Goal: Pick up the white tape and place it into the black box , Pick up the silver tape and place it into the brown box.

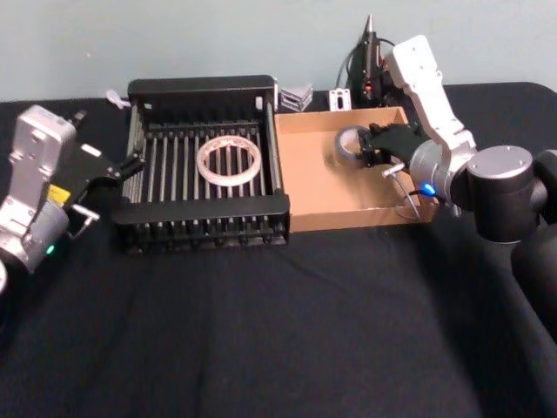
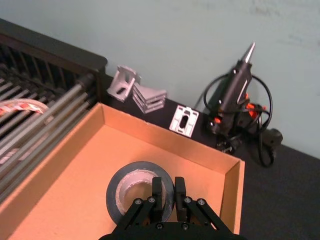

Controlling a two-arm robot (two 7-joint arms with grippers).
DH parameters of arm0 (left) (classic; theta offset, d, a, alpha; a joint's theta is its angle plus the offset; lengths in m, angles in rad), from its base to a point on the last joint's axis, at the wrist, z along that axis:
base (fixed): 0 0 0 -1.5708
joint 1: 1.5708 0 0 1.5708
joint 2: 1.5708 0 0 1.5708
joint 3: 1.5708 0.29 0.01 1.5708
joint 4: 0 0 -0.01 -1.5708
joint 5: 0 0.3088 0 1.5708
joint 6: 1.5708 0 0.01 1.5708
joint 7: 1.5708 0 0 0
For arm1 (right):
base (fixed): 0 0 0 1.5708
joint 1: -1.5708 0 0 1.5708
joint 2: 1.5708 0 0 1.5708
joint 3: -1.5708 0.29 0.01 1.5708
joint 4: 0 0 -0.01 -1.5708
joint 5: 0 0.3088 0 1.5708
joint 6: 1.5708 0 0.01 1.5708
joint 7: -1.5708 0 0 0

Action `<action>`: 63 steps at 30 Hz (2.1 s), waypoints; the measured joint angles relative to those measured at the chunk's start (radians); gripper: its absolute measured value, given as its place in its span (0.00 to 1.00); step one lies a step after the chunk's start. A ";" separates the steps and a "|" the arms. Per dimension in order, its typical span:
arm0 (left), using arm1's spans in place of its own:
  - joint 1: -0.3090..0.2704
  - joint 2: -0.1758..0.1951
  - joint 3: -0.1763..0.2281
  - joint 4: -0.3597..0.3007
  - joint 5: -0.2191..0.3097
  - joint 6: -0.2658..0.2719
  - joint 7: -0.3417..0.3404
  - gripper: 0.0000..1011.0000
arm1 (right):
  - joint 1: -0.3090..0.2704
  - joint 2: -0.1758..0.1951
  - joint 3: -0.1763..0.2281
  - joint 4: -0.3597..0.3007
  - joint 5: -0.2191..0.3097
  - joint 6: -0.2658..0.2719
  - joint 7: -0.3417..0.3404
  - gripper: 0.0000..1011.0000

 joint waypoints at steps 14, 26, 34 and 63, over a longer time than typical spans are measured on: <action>0.000 0.000 0.000 0.000 0.000 0.000 0.000 0.99 | 0.013 -0.015 0.006 0.045 -0.019 -0.006 -0.004 0.15; 0.000 0.000 0.000 0.000 0.000 0.000 0.000 0.99 | 0.013 -0.014 0.005 0.042 -0.018 -0.006 -0.003 0.38; 0.000 0.000 0.000 0.000 0.000 0.000 0.000 0.99 | 0.012 -0.013 0.005 0.041 -0.016 -0.006 -0.002 0.64; 0.000 0.000 0.000 0.000 0.000 0.000 0.000 0.99 | 0.007 -0.012 0.009 0.030 -0.015 -0.007 0.002 0.99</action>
